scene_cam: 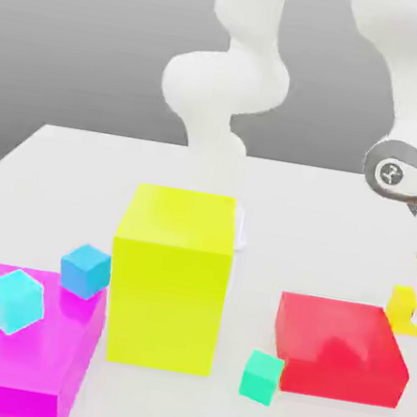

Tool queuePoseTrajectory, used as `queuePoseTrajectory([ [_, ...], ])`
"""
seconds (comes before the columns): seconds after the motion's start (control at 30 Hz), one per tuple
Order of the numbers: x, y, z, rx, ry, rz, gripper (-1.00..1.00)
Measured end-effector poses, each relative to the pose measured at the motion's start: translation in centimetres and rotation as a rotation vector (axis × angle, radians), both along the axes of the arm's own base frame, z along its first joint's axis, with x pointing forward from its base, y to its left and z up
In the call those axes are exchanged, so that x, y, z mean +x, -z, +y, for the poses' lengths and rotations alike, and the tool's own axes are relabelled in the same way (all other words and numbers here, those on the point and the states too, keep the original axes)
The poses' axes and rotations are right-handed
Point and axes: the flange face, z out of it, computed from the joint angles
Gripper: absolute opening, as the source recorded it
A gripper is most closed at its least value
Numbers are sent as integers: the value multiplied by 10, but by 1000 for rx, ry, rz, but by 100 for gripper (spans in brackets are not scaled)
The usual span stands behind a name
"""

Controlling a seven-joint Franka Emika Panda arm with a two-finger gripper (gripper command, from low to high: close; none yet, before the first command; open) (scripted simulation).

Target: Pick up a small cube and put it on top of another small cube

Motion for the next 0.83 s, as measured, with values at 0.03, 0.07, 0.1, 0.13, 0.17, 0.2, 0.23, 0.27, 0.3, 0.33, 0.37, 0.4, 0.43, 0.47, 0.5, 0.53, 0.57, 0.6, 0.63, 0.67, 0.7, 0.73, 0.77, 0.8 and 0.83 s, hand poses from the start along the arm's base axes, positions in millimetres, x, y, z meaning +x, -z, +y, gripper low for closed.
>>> queuePoseTrajectory([
  [0.03, 26, -7, -27, -3, 80, -4, -100],
  [0.07, 51, -15, -58, -6, 163, -8, -100],
  [0.1, 71, -22, -87, -8, 237, -11, -100],
  [0.13, 88, -30, -116, -10, 307, -13, -100],
  [0.17, 102, -37, -146, -11, 374, -15, -100],
  [0.2, 114, -45, -176, -12, 440, -16, -100],
  [0.23, 123, -52, -207, -13, 506, -16, -100],
  [0.27, 130, -60, -238, -13, 572, -16, -100],
  [0.3, 135, -67, -271, -12, 640, -15, -100],
  [0.33, 137, -74, -305, -11, 708, -14, -100],
  [0.37, 136, -81, -338, -9, 775, -12, -100],
  [0.4, 133, -88, -370, -6, 841, -10, -100],
  [0.43, 128, -95, -402, -2, 905, -8, -100],
  [0.47, 121, -102, -432, 2, 967, -5, -100],
  [0.5, 111, -108, -462, 8, 1028, -1, -100],
  [0.53, 100, -114, -490, 14, 1088, 2, -100],
  [0.57, 92, -114, -508, 20, 1127, 6, -100],
  [0.6, 88, -107, -517, 24, 1145, 8, -100],
  [0.63, 87, -96, -520, 26, 1151, 9, -100],
  [0.67, 87, -84, -521, 27, 1153, 9, -100],
  [0.7, 86, -71, -521, 26, 1154, 9, -100],
  [0.73, 86, -62, -521, 24, 1154, 8, 100],
  [0.77, 86, -62, -521, 24, 1154, 8, 100],
  [0.8, 86, -62, -521, 24, 1153, 8, 100],
  [0.83, 86, -62, -521, 24, 1153, 8, 100],
])
